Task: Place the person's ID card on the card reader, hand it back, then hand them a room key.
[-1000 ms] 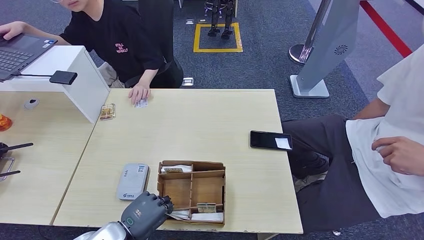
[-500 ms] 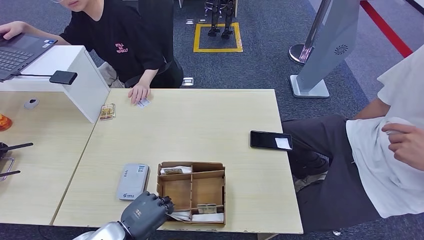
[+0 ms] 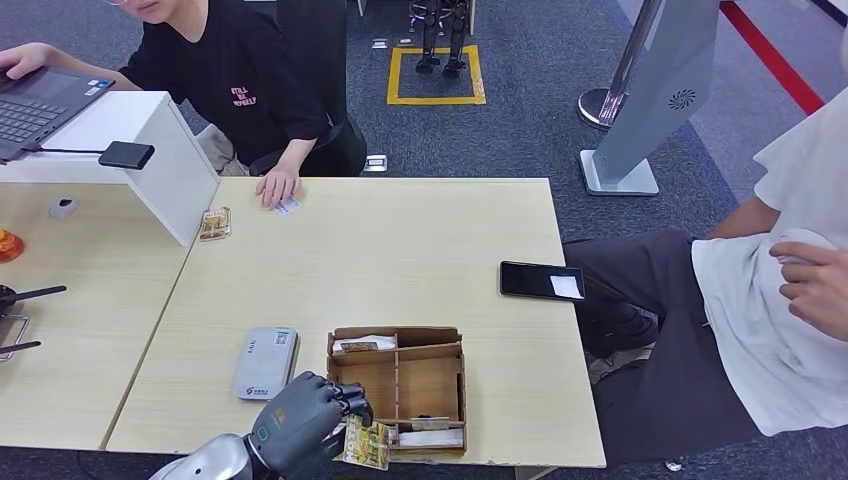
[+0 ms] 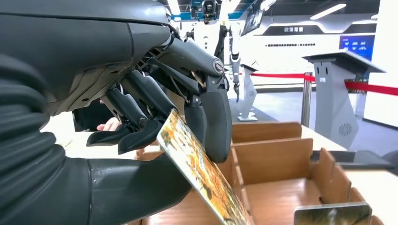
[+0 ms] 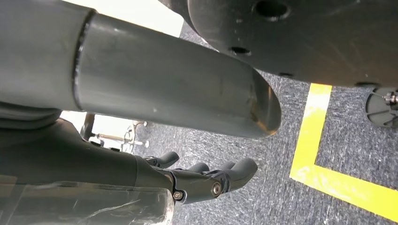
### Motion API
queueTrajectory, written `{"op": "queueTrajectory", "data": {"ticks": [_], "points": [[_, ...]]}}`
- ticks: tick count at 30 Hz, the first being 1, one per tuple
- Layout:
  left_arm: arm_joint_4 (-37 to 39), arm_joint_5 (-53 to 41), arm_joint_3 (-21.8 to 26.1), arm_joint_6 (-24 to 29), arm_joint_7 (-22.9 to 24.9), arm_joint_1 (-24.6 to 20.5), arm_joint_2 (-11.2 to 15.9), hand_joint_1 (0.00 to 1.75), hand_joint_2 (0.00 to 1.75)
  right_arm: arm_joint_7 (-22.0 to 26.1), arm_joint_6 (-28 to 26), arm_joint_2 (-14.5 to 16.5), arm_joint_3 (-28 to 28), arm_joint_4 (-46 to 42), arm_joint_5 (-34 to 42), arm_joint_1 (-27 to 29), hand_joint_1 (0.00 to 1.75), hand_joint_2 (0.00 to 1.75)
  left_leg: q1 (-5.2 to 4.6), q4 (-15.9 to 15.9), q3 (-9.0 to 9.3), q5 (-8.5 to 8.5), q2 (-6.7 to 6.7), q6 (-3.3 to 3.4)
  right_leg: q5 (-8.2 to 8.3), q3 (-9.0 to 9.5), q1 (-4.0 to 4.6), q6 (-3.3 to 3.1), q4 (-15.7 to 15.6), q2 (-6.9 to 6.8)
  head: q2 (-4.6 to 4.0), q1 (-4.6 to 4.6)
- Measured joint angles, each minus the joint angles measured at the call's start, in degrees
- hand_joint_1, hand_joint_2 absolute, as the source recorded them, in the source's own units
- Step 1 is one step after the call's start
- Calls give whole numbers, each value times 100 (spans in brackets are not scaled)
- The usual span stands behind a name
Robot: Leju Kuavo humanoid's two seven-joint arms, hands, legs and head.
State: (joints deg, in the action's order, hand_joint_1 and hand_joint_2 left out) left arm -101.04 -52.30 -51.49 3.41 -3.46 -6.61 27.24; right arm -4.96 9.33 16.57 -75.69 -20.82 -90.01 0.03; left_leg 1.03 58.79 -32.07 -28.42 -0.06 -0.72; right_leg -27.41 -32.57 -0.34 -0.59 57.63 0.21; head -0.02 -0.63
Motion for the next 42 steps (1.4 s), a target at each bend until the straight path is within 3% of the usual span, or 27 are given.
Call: {"op": "queueTrajectory", "data": {"ticks": [12, 19, 29, 38, 42], "points": [[-102, 199, 166, 184, -144, 194, -57, 175, 175, 14, 63, 5, 0, -93, 0, 8, 0, 0, 0, 0, -1, 0, 0, 0, 0, 0, 0, 0, 0, 0, 0, -1], [-116, 754, 467, 553, -263, 256, -351, 175, 175, 32, 95, 16, 3, -153, 0, 13, 0, 0, -1, 0, 0, 0, 0, 0, 0, 0, 0, 0, 0, 0, -1, 1], [-53, 1817, 1567, 697, -423, 225, -767, 175, 175, 39, 79, 16, 136, -185, 0, 15, 0, 0, 0, 0, 2, 1, 1, -1, 0, -2, 0, 0, 1, 2, 0, 0], [478, 2029, 2774, 924, -320, -46, -1157, 175, 175, -18, -83, -14, 361, -123, 0, 40, 0, 0, 0, 0, 3, 2, 3, -2, 2, -3, 0, -2, 1, 4, 0, 0], [732, 2023, 3083, 926, -207, -205, -1257, 175, 175, -24, -148, -34, 459, -54, 0, 47, 0, 0, 0, 0, 2, 3, 2, -3, 2, -3, 0, -2, 1, 4, -1, 1]]}}
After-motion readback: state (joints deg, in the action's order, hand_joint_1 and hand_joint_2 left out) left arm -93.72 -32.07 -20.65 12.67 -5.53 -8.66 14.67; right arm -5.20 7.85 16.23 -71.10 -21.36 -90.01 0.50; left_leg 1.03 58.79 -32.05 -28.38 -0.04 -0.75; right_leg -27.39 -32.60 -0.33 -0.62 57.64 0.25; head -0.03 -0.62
